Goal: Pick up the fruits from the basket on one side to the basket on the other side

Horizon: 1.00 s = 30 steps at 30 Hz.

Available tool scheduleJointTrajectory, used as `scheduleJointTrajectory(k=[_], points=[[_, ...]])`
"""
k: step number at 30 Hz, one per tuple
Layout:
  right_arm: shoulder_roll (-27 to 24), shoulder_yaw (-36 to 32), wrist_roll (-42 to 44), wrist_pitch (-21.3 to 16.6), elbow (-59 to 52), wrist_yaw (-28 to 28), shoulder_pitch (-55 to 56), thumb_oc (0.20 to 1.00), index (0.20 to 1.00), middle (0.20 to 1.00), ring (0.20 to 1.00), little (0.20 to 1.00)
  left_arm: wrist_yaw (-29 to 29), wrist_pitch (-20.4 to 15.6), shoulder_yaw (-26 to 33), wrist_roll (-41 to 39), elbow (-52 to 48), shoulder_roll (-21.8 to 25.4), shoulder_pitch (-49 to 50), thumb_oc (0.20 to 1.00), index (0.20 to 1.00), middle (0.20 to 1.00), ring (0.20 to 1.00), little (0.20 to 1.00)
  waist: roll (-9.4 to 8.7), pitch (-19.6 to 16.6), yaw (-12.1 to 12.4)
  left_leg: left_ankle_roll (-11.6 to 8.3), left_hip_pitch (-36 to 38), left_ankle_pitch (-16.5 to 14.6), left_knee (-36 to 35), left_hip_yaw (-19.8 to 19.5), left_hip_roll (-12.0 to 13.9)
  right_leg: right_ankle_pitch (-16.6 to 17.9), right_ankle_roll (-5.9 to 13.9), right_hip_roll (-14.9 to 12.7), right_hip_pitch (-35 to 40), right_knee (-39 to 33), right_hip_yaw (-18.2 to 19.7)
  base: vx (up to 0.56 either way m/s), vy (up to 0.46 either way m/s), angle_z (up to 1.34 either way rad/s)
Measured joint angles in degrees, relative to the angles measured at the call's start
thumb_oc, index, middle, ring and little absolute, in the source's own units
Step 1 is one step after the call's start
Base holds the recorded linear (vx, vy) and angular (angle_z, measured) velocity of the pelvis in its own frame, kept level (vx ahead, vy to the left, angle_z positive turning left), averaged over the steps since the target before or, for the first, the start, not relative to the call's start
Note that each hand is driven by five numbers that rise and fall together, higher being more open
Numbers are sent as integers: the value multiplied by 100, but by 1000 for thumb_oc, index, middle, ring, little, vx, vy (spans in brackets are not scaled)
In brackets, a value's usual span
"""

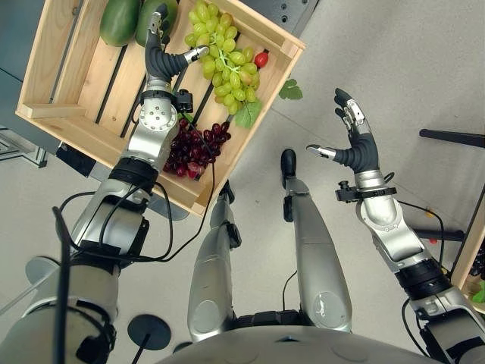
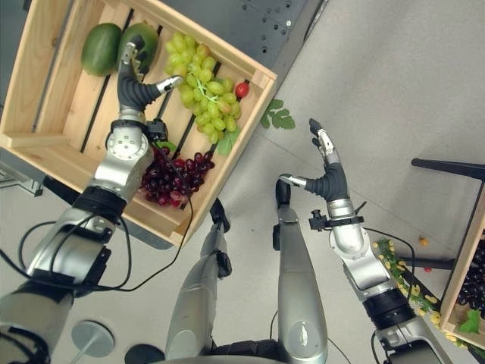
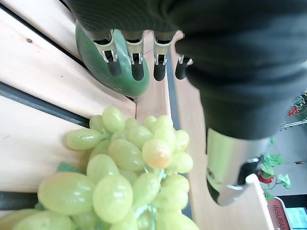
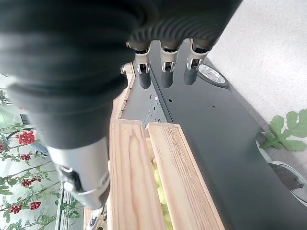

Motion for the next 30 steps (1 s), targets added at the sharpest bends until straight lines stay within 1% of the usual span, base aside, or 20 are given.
scheduleJointTrajectory(k=[6,13,19,21,23,28,30], points=[[18,6,0,0,10,1,5,1000,1000,1000,1000,1000,22,87,-12,124,0,26,-13,1000,1000,1000,1000,1000,-1,0,-58,0,0,0,6,11,0,-12,27,7,-10,1,11,0,0,0],[17,0,0,-1,13,2,10,1000,1000,1000,1000,1000,22,108,-13,19,241,-2,-236,1000,1000,1000,1000,1000,-1,-1,-66,0,-46,0,9,21,3,-8,36,12,-64,2,20,0,0,0],[32,-2,-1,8,26,-21,12,1000,1000,1000,1000,1000,-202,88,-6,-971,104,-69,-207,1000,1000,1000,1000,1000,-2,-1,-60,0,-124,0,7,18,-5,23,3,5,-138,-2,22,5,-1,0],[37,-6,-1,12,26,-51,10,1000,1000,1000,1000,1000,-354,60,-7,-1258,-188,-134,-105,1000,1000,1000,1000,1000,-3,-1,-55,1,-122,0,-3,18,-11,23,2,2,-138,-8,24,0,0,0],[44,-8,-1,18,27,-68,6,1000,1000,1000,1000,1000,-411,18,-6,-1497,-274,-249,-66,1000,1000,1000,1000,1000,-3,-1,-51,1,-118,0,-2,17,-15,24,2,-1,-136,-6,28,0,0,0],[55,-10,-1,101,44,-91,11,1000,1000,1000,1000,1000,-581,17,4,-1810,-269,-268,16,1000,1000,1000,1000,1000,-4,-2,-52,1,-97,0,1,16,-14,24,4,0,-127,7,37,0,0,0],[61,-4,-2,113,57,-94,10,1000,1000,1000,1000,1000,-603,-2,44,-2148,-261,-374,24,1000,1000,1000,1000,1000,-9,-4,-53,2,-97,1,1,16,-15,30,12,2,-128,7,41,0,0,0]])
